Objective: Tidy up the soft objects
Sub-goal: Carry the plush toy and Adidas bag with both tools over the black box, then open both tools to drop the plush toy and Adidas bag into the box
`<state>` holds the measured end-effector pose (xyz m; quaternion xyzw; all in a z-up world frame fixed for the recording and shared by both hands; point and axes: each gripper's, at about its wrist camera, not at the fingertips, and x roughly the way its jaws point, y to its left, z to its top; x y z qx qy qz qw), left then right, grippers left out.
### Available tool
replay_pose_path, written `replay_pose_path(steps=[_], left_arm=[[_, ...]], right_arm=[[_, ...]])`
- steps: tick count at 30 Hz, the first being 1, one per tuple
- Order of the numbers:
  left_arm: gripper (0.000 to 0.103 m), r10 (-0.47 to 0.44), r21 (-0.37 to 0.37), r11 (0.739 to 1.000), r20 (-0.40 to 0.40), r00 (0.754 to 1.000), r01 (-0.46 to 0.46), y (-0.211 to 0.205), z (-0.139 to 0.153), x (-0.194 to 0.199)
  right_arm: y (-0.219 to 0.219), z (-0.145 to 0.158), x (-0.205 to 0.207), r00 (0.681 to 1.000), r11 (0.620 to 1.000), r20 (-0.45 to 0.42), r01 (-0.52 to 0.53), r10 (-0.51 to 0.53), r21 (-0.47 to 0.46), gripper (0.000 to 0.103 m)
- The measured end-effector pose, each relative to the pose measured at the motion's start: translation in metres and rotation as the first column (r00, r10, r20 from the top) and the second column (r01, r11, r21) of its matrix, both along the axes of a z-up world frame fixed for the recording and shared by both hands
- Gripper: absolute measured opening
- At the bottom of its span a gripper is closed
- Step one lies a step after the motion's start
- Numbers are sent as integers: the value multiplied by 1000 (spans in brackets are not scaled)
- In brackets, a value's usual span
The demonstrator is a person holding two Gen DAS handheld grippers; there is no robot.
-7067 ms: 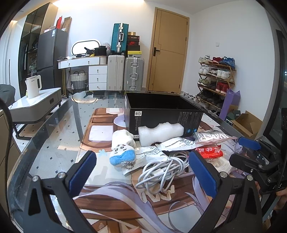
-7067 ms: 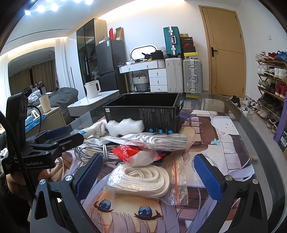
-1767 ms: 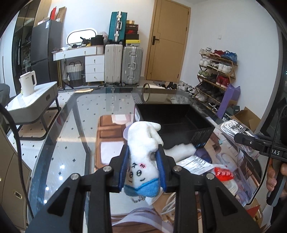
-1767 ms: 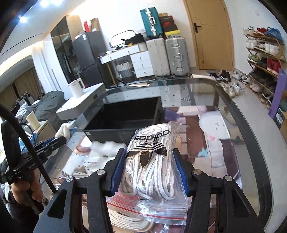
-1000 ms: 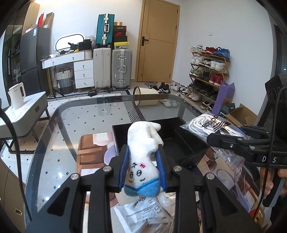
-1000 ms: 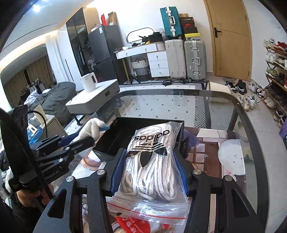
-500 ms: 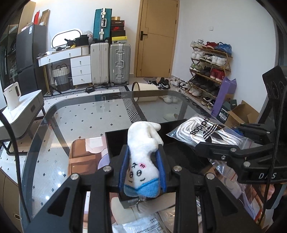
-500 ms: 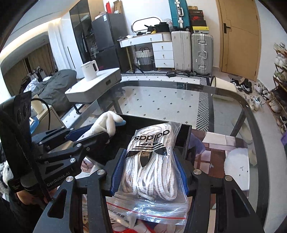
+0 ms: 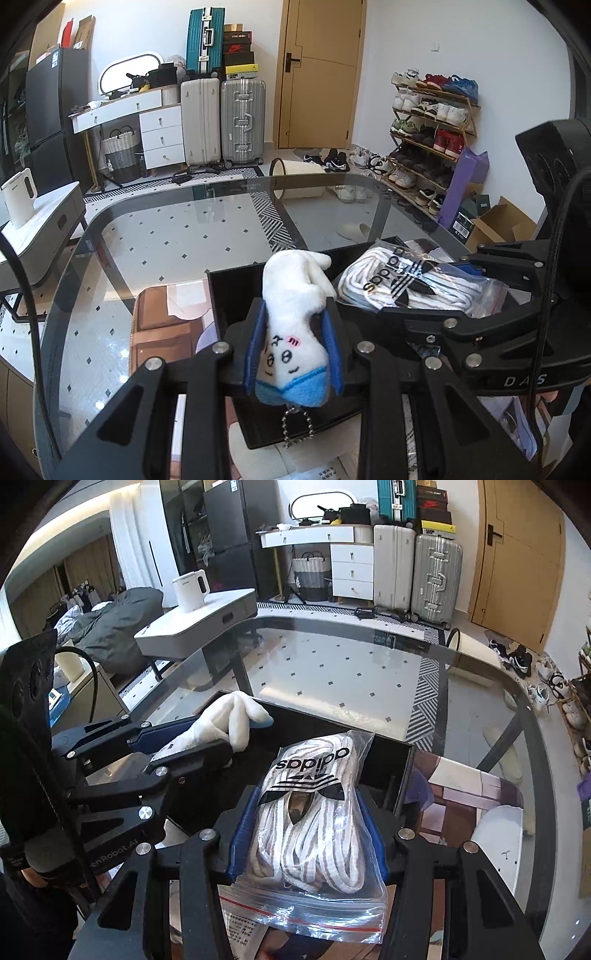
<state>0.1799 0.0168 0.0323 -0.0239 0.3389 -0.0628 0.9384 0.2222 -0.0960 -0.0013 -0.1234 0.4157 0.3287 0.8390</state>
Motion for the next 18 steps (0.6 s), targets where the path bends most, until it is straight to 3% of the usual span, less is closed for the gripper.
replay_pose_path(steps=[8,14,18], left_arm=[[29,-22,30,999,-27,999,23,-9,-12,7],[31,-30,52,998,-27,999,31,-11,-9,8],[57,-24,47,999,-15,1000,25,-10,-4,3]], right_arm=[[5,-12,16,999,1000,-35,-20,19,-17,52],[9,-12,19,999,998,-14,-50,49,-43,56],[-1,5,8,994,999,98,-37,39,-21,74]])
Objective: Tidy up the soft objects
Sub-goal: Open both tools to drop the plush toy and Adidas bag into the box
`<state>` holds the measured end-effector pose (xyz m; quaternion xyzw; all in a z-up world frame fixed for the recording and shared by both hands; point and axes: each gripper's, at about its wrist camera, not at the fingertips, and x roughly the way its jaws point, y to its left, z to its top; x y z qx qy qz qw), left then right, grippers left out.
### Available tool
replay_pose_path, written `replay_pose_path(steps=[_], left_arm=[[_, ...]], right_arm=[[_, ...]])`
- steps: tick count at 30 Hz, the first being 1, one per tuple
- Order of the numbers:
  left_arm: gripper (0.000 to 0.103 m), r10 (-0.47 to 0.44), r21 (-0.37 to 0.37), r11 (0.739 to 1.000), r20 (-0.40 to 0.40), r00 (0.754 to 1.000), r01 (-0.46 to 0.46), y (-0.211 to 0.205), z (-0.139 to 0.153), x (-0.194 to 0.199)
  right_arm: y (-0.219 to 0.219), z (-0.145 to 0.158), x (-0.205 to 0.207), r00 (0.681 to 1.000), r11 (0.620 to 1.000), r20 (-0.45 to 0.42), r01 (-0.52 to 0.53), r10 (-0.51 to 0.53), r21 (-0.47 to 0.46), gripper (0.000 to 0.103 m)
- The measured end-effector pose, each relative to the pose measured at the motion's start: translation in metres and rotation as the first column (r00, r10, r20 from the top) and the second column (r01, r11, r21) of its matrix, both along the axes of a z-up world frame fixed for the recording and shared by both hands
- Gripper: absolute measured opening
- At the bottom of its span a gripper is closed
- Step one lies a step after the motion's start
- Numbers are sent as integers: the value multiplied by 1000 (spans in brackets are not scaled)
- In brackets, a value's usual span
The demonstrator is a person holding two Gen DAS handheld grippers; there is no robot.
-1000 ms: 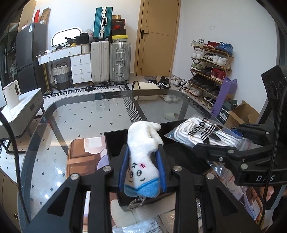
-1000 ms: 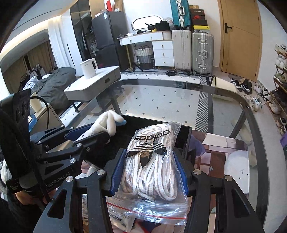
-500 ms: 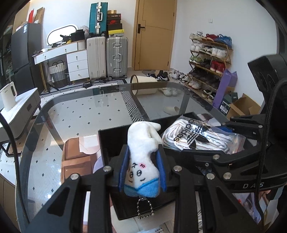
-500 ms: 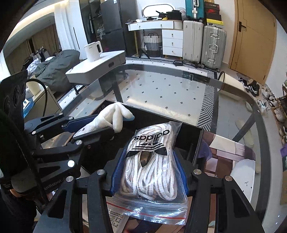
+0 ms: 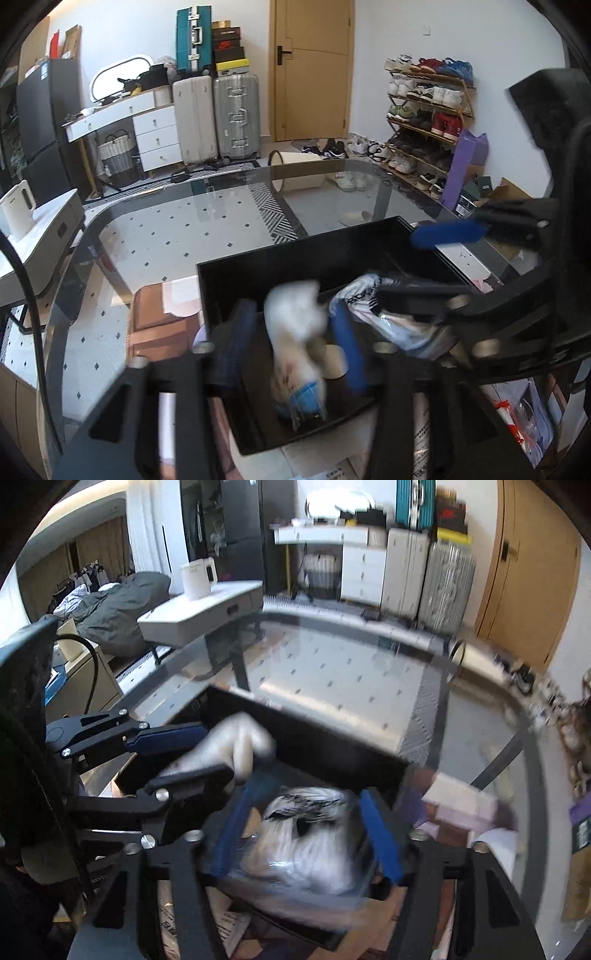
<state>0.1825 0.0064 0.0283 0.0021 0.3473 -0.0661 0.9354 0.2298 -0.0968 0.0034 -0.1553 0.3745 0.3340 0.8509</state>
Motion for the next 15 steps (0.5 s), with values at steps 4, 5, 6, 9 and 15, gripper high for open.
replay_pose_path(steps=[4,5,6,9,15], left_arm=[[78,1,-8,1000,6,1000,-1,-1,4,-10],[83,-7,-16,1000,18,1000,8,-2,6,-15],[92,-11,-24,1000,32,999,12,-1,8,-19],[103,16,-38,999,68,998,-13,1,16,-35],[103,74,-66,995,96,993,-68,14,24,-67]], right_arm=[[-18,18,-12,998,998,49,46,-48,37,87],[-23,20,-15,997,998,49,55,-57,43,89],[-28,22,-20,997,996,48,65,-68,54,91],[-43,27,-33,995,991,40,88,-92,99,101],[-66,33,-67,991,969,3,129,-132,209,102]])
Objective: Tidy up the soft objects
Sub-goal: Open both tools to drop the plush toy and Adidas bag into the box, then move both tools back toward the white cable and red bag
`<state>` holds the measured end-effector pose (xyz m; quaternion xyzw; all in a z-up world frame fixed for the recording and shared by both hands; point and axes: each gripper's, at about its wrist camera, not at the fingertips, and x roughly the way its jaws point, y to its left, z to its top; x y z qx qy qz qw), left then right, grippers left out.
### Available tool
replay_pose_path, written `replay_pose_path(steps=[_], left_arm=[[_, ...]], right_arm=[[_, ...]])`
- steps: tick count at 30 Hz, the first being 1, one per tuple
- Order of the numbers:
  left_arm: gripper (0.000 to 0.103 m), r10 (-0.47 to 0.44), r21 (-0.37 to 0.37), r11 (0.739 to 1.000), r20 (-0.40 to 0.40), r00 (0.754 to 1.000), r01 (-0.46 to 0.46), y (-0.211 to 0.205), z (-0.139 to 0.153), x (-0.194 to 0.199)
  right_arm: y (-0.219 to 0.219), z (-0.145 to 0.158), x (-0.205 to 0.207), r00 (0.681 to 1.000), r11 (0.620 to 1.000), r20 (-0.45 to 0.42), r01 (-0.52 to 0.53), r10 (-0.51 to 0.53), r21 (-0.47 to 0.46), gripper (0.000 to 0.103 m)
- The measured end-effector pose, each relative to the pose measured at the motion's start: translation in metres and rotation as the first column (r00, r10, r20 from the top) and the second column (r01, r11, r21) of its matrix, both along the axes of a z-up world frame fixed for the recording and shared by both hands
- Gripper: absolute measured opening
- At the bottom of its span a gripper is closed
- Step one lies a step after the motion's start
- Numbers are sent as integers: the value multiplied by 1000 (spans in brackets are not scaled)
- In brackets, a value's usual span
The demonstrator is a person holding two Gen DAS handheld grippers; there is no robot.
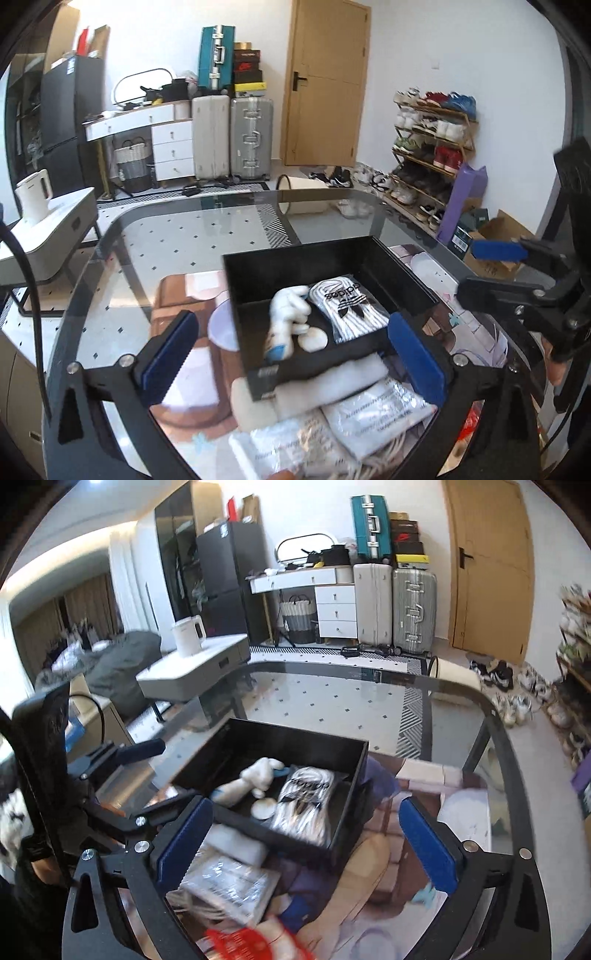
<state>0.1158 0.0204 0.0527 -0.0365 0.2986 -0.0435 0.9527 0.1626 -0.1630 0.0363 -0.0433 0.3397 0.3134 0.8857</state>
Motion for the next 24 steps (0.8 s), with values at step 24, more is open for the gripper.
replay_pose_path(steps=[24], left_arm=[[103,84,-17,996,20,996,-84,18,-9,-85]], right_arm=[[-27,-37,-88,999,998,-11,-46,46,-34,102]])
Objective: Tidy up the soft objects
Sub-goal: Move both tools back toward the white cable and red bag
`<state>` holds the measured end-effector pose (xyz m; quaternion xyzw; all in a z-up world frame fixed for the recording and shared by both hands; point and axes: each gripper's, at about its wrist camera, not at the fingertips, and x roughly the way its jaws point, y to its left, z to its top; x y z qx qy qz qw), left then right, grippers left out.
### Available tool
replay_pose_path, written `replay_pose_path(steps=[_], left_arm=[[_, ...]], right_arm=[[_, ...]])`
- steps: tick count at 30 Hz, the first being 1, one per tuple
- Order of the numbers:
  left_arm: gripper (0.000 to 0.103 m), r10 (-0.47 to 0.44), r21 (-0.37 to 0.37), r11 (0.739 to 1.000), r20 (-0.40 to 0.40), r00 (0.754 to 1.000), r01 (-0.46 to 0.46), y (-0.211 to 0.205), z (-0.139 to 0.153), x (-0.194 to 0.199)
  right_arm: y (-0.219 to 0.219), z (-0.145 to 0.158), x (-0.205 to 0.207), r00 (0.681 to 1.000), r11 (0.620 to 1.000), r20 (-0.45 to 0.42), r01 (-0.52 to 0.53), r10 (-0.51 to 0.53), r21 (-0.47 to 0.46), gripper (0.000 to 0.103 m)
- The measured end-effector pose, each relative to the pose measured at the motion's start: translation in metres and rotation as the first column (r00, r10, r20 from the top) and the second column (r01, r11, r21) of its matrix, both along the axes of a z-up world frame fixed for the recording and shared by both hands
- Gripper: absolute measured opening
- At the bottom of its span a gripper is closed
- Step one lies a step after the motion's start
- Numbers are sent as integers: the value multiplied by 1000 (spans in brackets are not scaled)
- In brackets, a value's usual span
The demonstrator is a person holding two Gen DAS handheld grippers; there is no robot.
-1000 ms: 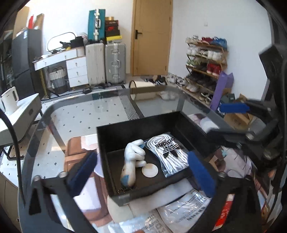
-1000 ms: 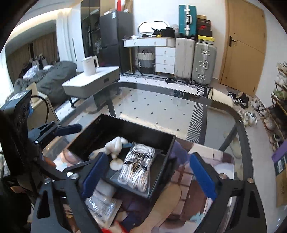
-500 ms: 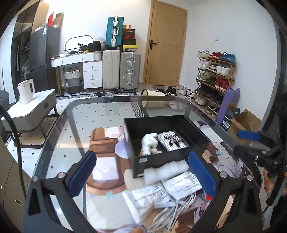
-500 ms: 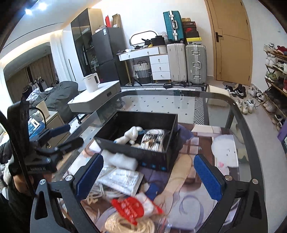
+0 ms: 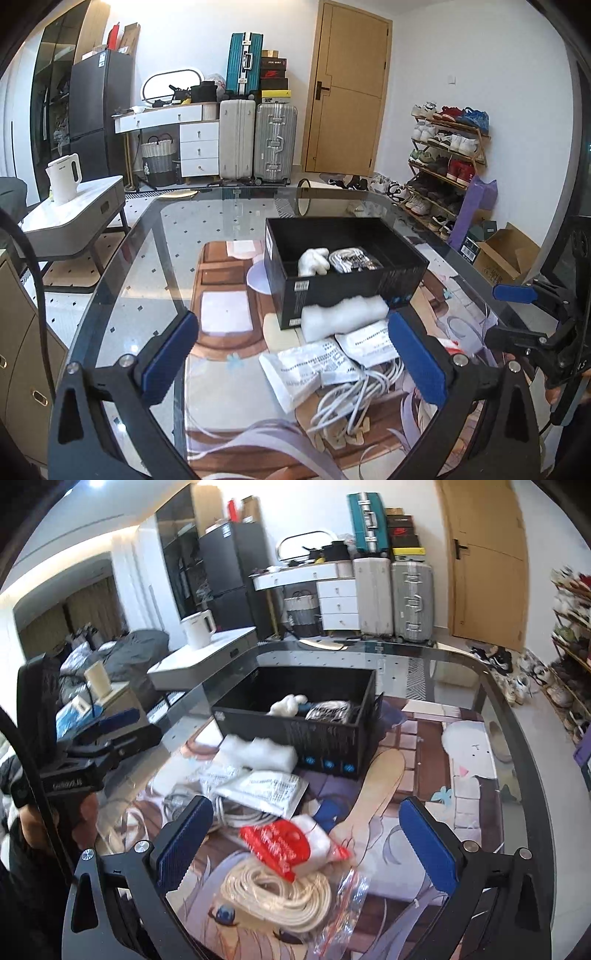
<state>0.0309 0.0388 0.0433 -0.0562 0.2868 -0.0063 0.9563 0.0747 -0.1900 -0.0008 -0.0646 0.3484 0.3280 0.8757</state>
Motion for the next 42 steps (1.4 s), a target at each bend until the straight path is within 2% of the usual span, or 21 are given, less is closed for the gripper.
replay_pose_path(steps=[7,15,27,36,42], left_arm=[[103,-5,6,1000,2,1000,5,-7,-10,-5],[103,-26,10,1000,-36,999,26,-13,-27,-5],[103,-75,24,997,-81,994,77,-23,-42,-3],[103,-91,33,995,-107,990,95,-29,-49,-3],[103,-94,32,995,-121,988,98,-30,-51,-3]], right_arm=[[-6,-15,-1,999,1000,-29,-16,16,1,102],[-9,-27,7,998,1000,-63,-5,5,5,102],[4,-33,15,995,998,-85,-47,44,-32,102],[2,-50,26,986,999,-163,-34,34,-1,102],[9,-58,29,982,999,-186,-32,31,-6,102]])
